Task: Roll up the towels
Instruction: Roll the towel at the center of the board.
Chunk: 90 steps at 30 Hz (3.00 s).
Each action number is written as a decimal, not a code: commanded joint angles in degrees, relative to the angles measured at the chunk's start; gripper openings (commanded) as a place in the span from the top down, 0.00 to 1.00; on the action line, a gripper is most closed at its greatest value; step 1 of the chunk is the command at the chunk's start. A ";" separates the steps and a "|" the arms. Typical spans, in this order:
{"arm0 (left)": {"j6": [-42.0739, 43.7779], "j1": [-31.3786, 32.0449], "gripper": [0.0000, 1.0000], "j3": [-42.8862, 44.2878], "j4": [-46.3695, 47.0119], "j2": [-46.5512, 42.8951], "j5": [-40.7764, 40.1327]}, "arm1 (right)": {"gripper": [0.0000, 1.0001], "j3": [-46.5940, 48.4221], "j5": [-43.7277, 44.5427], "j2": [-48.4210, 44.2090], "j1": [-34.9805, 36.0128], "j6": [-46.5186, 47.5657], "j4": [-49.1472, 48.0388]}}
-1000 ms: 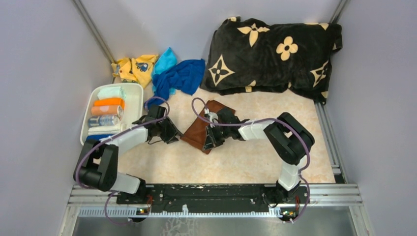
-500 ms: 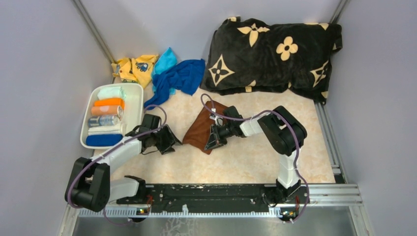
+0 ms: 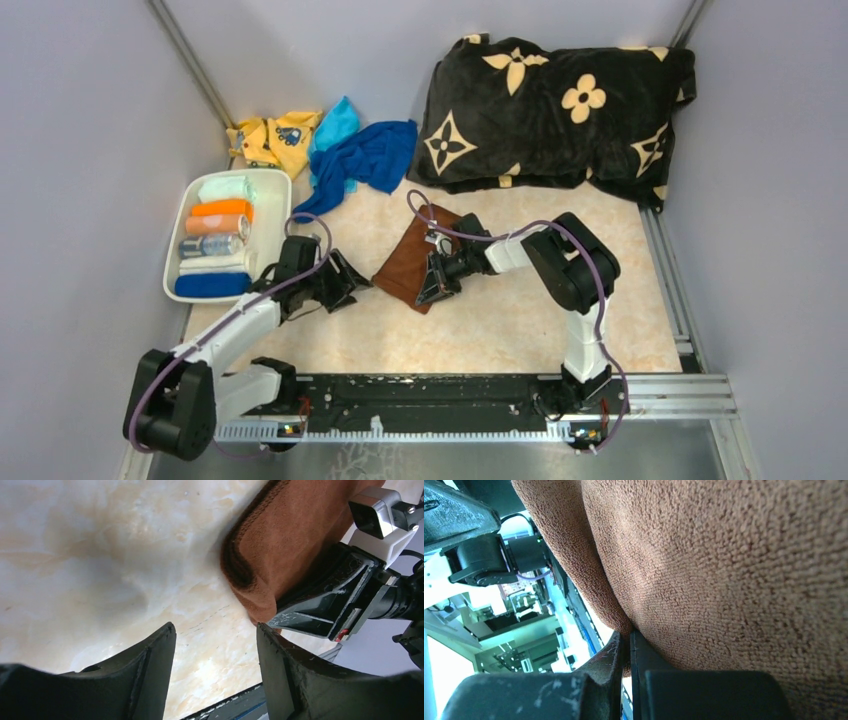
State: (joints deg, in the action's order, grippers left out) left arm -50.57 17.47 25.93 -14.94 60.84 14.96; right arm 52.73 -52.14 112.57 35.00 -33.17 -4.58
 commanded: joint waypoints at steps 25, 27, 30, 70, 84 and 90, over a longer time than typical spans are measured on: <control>-2.08 0.15 0.54 4.24 17.11 21.61 7.05 | 0.90 5.83 4.83 -2.99 -0.14 8.66 11.24; -2.14 0.19 0.55 4.73 15.86 22.90 6.78 | 0.85 6.54 6.31 -4.51 0.25 10.18 12.81; -2.49 0.26 0.57 5.09 14.29 24.23 6.12 | 0.79 8.09 9.25 -7.24 0.98 13.11 16.12; -2.50 0.28 0.63 6.89 8.63 27.21 2.45 | 0.60 13.35 46.37 -11.95 20.17 32.13 26.44; -1.29 0.37 0.62 9.08 6.91 29.69 2.29 | 0.59 9.29 54.78 -8.74 25.12 36.72 26.52; -0.54 0.35 0.62 9.83 5.05 30.56 1.62 | 0.59 7.12 63.59 -5.49 27.97 36.17 28.57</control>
State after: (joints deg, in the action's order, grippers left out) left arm -53.91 17.63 36.25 -4.93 88.62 22.41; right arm 62.94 5.21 102.83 61.14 3.22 20.01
